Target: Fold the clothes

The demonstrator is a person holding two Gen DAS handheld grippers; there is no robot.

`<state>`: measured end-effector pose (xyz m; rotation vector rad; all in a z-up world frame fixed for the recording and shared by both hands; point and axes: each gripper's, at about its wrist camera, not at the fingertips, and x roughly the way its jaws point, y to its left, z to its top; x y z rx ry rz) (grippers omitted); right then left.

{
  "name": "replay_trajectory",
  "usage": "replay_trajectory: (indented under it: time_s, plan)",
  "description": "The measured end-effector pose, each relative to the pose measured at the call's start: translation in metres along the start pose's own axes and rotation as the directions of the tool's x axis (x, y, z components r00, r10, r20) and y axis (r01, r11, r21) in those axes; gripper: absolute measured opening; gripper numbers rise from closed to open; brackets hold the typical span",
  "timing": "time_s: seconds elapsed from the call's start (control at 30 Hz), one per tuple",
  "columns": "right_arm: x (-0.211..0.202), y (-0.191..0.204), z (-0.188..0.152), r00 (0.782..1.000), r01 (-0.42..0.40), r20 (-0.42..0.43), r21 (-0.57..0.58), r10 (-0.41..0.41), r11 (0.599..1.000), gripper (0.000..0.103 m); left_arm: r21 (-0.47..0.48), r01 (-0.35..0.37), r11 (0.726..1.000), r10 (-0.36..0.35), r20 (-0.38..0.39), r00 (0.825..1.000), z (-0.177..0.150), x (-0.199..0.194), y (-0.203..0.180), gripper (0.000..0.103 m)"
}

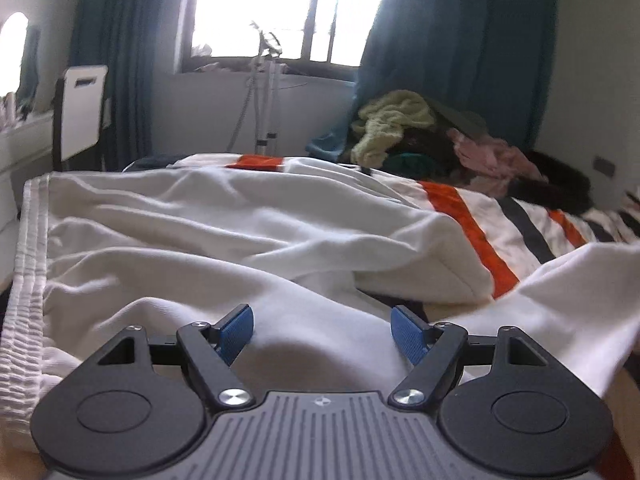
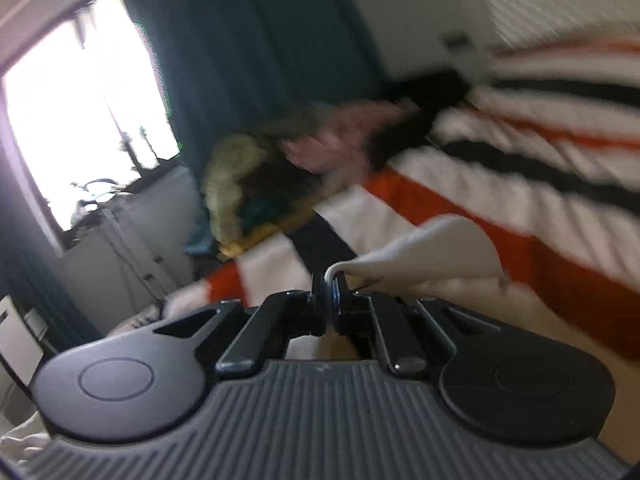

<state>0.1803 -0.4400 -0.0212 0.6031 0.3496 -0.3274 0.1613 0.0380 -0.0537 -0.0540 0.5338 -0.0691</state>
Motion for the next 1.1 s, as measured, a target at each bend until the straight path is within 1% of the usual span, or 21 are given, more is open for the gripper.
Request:
replay_trajectory:
  time_s: [0.07, 0.13, 0.17, 0.23, 0.3, 0.33, 0.37, 0.43, 0.5, 0.6, 0.7, 0.73, 0.8, 0.83, 0.9, 1.0, 1.1]
  plan:
    - [-0.004, -0.039, -0.014, 0.996, 0.041, -0.089, 0.122, -0.030, 0.992, 0.007, 0.015, 0.003, 1.000, -0.003, -0.001, 1.000, -0.004, -0.007, -0.007, 0.079]
    - [-0.005, -0.071, -0.026, 0.979, 0.118, -0.192, 0.265, -0.067, 0.957, 0.009, -0.009, 0.019, 1.000, -0.019, -0.012, 1.000, -0.010, -0.013, -0.011, 0.079]
    - [-0.005, -0.087, -0.032, 0.970, 0.145, -0.234, 0.348, -0.064, 0.926, 0.009, -0.029, 0.032, 0.999, -0.033, -0.021, 0.999, -0.013, -0.016, -0.014, 0.080]
    - [-0.007, -0.110, -0.044, 0.964, 0.135, -0.266, 0.507, 0.005, 0.851, 0.011, -0.057, 0.066, 0.996, -0.069, -0.044, 0.997, -0.020, -0.022, -0.018, 0.080]
    - [-0.010, -0.125, -0.052, 0.962, 0.113, -0.264, 0.622, 0.072, 0.775, 0.016, -0.081, 0.089, 0.993, -0.094, -0.059, 0.994, -0.026, -0.027, -0.020, 0.081]
    - [-0.012, -0.129, -0.055, 0.963, 0.102, -0.254, 0.661, 0.094, 0.743, 0.029, -0.091, 0.090, 0.992, -0.096, -0.063, 0.993, -0.029, -0.030, -0.020, 0.081]
    - [-0.015, -0.132, -0.057, 0.964, 0.093, -0.243, 0.689, 0.108, 0.719, 0.052, -0.100, 0.091, 0.991, -0.098, -0.068, 0.993, -0.031, -0.031, -0.019, 0.081]
    - [-0.018, -0.135, -0.061, 0.968, 0.077, -0.218, 0.723, 0.121, 0.687, 0.074, -0.119, 0.093, 0.989, -0.102, -0.078, 0.992, -0.034, -0.035, -0.017, 0.081]
    - [-0.020, -0.137, -0.064, 0.971, 0.054, -0.192, 0.754, 0.141, 0.655, 0.073, -0.147, 0.081, 0.986, -0.094, -0.088, 0.992, -0.035, -0.037, -0.012, 0.081]
    - [-0.014, -0.145, -0.057, 0.975, -0.009, -0.132, 0.784, 0.181, 0.620, 0.073, -0.203, 0.060, 0.977, -0.083, -0.103, 0.991, -0.033, -0.042, -0.001, 0.082]
    - [-0.003, -0.153, -0.050, 0.980, -0.046, -0.078, 0.808, 0.184, 0.588, 0.072, -0.296, 0.038, 0.954, -0.083, -0.140, 0.987, -0.032, -0.047, 0.021, 0.085]
    - [0.002, -0.156, -0.049, 0.980, -0.057, -0.065, 0.815, 0.188, 0.576, 0.072, -0.350, 0.022, 0.936, -0.087, -0.172, 0.981, -0.032, -0.047, 0.032, 0.085]
    - [0.014, -0.163, -0.048, 0.979, -0.075, -0.046, 0.830, 0.201, 0.553, 0.072, -0.451, -0.014, 0.892, -0.099, -0.226, 0.969, -0.033, -0.046, 0.053, 0.085]
    - [0.019, -0.166, -0.047, 0.978, -0.081, -0.040, 0.834, 0.206, 0.546, 0.071, -0.497, -0.026, 0.867, -0.102, -0.230, 0.968, -0.035, -0.043, 0.061, 0.085]
    - [0.030, -0.169, -0.046, 0.977, -0.084, -0.042, 0.830, 0.211, 0.551, 0.070, -0.583, -0.051, 0.811, -0.109, -0.236, 0.966, -0.041, -0.037, 0.077, 0.085]
    - [0.047, -0.174, -0.046, 0.973, -0.093, -0.041, 0.829, 0.227, 0.551, 0.069, -0.699, -0.089, 0.709, -0.120, -0.243, 0.962, -0.048, -0.029, 0.100, 0.085]
    - [0.061, -0.179, -0.046, 0.973, -0.101, -0.033, 0.826, 0.227, 0.555, 0.068, -0.797, -0.126, 0.590, -0.132, -0.249, 0.959, -0.056, -0.020, 0.123, 0.086]
